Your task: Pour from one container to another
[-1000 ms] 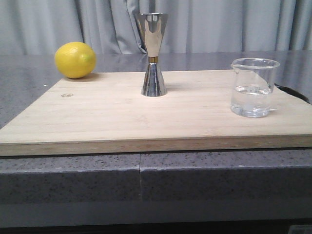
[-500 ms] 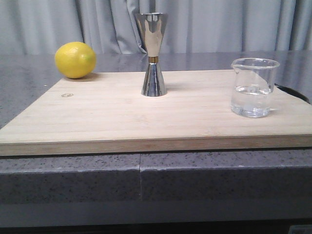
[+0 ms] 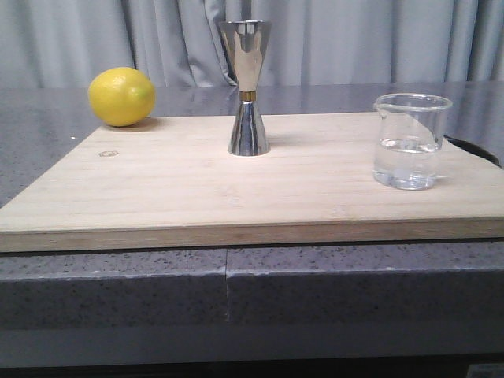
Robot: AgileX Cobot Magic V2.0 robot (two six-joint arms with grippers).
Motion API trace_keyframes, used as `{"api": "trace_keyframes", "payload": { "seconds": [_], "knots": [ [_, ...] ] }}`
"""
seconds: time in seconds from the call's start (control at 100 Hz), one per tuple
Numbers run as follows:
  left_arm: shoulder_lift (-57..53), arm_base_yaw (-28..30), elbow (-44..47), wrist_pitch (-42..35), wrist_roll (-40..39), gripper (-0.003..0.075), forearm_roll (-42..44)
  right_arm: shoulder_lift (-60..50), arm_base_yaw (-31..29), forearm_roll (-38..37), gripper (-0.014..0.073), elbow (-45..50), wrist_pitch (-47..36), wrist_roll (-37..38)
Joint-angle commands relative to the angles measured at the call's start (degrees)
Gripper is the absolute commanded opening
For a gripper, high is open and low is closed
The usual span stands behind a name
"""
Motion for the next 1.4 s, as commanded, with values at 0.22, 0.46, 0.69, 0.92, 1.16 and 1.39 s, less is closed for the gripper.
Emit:
{"api": "trace_keyframes", "payload": {
  "seconds": [0.22,0.46,0.69,0.92,1.16,1.39],
  "knots": [
    [-0.42,-0.43,-9.03,0.93,-0.25,-0.0021,-3.25,-0.32,-0.23,-2.60,-0.0069,-10.24,7.34,-0.76],
    [6.35,-0.43,-20.18,9.82,-0.25,-0.0021,-2.08,6.46,-0.23,-7.63,-0.0069,-20.15,14.43,-0.76],
    [14.32,-0.43,-27.59,14.83,3.81,-0.0021,-1.98,14.70,-0.23,-11.99,-0.0069,-26.62,17.79,-0.76],
    [16.42,-0.43,-28.40,14.85,3.81,-0.0021,-1.98,17.68,-0.23,-12.70,-0.0069,-27.35,17.66,-0.76],
    [16.42,-0.43,-28.40,14.85,3.81,-0.0021,-1.98,17.68,-0.23,-12.70,-0.0069,-27.35,17.44,-0.76],
    [16.42,-0.43,-28.40,14.85,3.81,-0.0021,-2.24,17.68,-0.23,-12.70,-0.0069,-27.35,17.44,-0.76]
  ]
}}
